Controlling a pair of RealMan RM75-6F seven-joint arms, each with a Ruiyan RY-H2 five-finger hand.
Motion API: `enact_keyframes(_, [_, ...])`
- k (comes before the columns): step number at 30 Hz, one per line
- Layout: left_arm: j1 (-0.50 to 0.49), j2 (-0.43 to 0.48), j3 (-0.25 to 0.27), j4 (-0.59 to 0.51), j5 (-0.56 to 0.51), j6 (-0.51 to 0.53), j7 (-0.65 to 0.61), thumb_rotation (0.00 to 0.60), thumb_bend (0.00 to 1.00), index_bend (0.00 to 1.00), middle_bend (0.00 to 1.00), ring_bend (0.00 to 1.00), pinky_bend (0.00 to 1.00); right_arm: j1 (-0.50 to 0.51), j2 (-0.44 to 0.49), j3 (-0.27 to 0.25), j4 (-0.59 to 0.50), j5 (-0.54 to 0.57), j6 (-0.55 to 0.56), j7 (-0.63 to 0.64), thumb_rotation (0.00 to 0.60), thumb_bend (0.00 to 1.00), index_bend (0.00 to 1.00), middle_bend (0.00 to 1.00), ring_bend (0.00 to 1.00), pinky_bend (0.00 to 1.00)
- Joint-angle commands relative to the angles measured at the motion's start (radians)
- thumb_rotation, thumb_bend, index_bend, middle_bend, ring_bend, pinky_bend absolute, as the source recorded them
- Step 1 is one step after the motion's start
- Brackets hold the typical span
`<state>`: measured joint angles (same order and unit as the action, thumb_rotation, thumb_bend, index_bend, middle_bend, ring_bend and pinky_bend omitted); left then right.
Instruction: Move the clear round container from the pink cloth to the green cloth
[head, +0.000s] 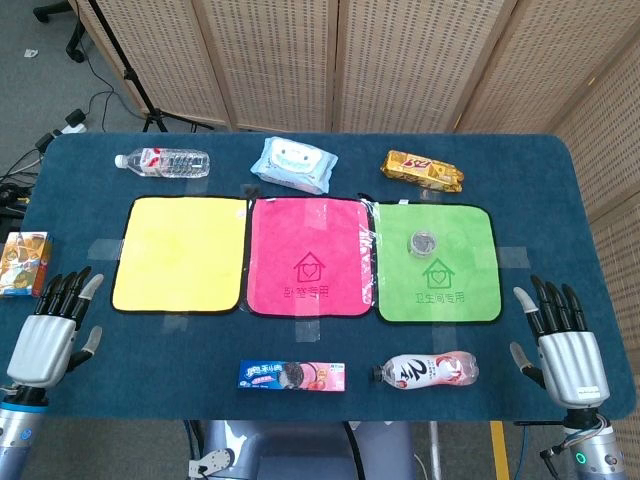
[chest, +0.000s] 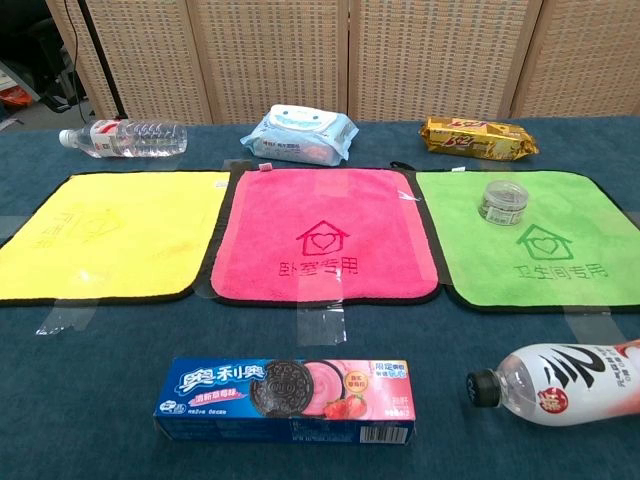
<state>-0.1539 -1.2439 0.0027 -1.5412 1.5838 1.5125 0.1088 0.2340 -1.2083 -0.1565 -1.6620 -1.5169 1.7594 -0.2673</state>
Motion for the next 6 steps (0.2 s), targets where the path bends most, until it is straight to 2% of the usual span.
enact_keyframes(1, [0.002, 0.004, 0.001, -0.007, 0.003, 0.001, 0.004, 0.6, 0.44, 0.0, 0.0, 0.0, 0.05, -0.007, 0.004, 0.009, -0.007, -0.007, -0.004, 0.002, 0.6, 0.32, 0.08, 0.0, 0.0, 0.02])
enact_keyframes(6, [0.004, 0.008, 0.004, -0.019, 0.014, 0.005, 0.008, 0.6, 0.45, 0.0, 0.0, 0.0, 0.05, -0.023, 0.009, 0.029, -0.007, -0.014, -0.009, 0.018, 0.6, 0.31, 0.08, 0.0, 0.0, 0.02])
